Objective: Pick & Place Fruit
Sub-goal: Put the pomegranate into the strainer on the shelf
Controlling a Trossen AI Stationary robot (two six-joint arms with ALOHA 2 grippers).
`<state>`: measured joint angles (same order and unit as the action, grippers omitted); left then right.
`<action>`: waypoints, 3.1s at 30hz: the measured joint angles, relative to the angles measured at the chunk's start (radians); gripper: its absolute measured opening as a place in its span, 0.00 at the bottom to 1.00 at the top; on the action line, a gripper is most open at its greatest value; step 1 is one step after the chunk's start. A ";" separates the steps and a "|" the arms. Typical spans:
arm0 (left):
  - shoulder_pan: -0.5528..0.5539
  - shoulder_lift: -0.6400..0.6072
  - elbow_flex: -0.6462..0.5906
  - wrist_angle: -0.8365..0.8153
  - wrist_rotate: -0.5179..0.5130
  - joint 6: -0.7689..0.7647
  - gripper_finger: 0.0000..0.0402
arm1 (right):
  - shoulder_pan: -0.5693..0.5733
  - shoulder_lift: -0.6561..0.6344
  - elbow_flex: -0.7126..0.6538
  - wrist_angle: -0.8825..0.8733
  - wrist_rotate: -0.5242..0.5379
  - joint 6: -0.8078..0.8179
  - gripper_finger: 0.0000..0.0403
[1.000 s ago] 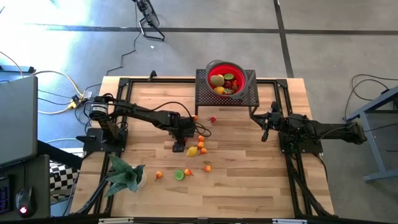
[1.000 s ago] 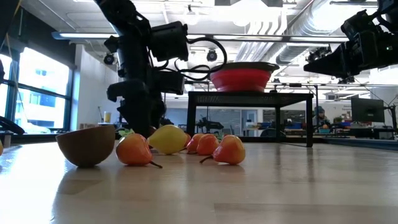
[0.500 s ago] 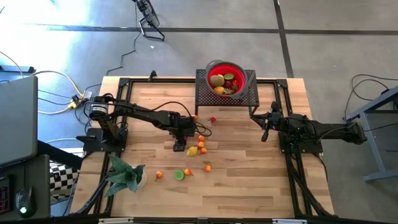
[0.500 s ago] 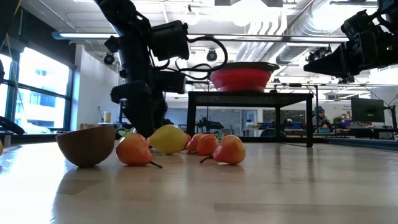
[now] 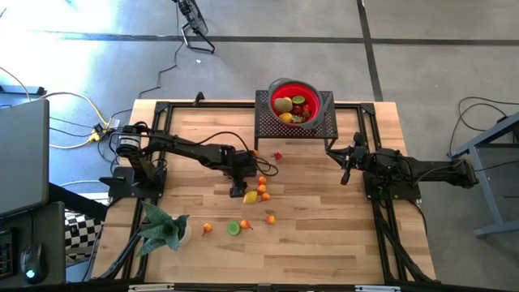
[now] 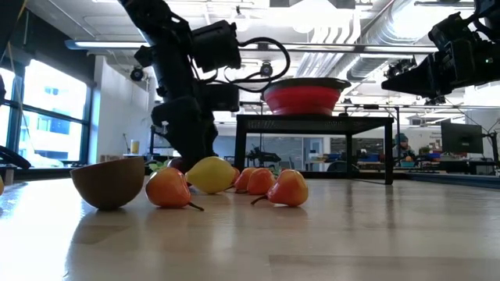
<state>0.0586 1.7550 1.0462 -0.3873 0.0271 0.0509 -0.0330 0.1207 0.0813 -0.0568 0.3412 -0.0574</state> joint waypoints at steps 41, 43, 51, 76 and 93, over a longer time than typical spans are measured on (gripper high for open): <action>0.000 0.000 0.356 -0.437 0.065 -0.418 0.61 | 0.000 0.000 0.000 0.000 0.000 -0.022 0.07; 0.000 0.000 0.384 -0.482 0.065 -0.516 0.61 | 0.000 0.000 0.000 0.000 0.000 -0.022 0.07; 0.000 0.000 0.400 -0.576 0.055 -0.770 0.61 | 0.000 0.000 0.000 -0.001 0.000 -0.022 0.07; 0.000 0.000 0.233 -0.589 0.042 -0.947 0.61 | 0.000 0.000 0.000 -0.001 0.000 -0.022 0.07; 0.000 0.000 0.219 -0.507 0.045 -0.939 0.61 | 0.000 0.000 0.000 -0.001 -0.002 -0.022 0.07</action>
<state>0.0589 1.7554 1.2655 -0.8946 0.0717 -0.8879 -0.0330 0.1207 0.0814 -0.0578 0.3393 -0.0795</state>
